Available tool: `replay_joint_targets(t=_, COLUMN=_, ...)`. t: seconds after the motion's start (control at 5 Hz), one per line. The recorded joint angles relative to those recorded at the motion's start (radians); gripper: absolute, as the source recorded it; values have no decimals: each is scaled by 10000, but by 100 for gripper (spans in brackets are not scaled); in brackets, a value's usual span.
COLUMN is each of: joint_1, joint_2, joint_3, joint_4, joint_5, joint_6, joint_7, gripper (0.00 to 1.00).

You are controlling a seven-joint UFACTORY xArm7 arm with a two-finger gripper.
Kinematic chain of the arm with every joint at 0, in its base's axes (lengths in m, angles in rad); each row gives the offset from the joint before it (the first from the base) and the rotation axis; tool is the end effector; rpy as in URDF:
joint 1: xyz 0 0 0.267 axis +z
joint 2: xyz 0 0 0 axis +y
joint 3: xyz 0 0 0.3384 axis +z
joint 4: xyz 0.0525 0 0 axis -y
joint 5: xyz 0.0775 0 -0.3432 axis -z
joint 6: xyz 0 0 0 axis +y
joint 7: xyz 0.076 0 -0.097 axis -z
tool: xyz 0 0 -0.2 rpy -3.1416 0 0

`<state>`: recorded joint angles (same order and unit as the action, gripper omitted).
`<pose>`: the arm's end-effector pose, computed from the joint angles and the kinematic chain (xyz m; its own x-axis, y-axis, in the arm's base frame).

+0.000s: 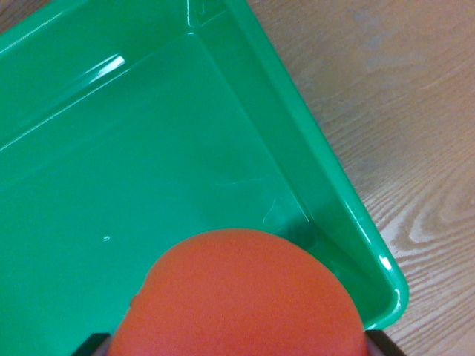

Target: Pick fruit

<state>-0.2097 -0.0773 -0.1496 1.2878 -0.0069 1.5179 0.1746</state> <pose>0.3811 -0.1456 0.3087 0.8512 -0.5026 -0.1515 -0.5054 -0.8626 0.0219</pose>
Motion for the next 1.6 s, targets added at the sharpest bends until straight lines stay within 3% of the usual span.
replay_joint_targets(t=0.2, joint_1=0, joint_2=0, joint_3=0, joint_4=0, joint_5=0, joint_6=0, joint_7=0, gripper=100)
replay_joint_targets(t=0.4, joint_1=8, joint_2=-121, joint_3=-1, joint_4=285, joint_5=-21, joint_6=405, joint_7=18, gripper=100)
replay_joint_targets(t=0.6, joint_1=8, joint_2=-121, joint_3=-1, joint_4=285, joint_5=-21, joint_6=405, joint_7=18, gripper=100)
replay_joint_targets(t=1.0, joint_1=21, joint_2=-332, joint_3=-2, joint_4=781, joint_5=-59, joint_6=1109, joint_7=50, gripper=100)
replay_joint_targets(t=1.6, joint_1=26, joint_2=-420, joint_3=-3, joint_4=988, joint_5=-74, joint_6=1403, joint_7=63, gripper=100)
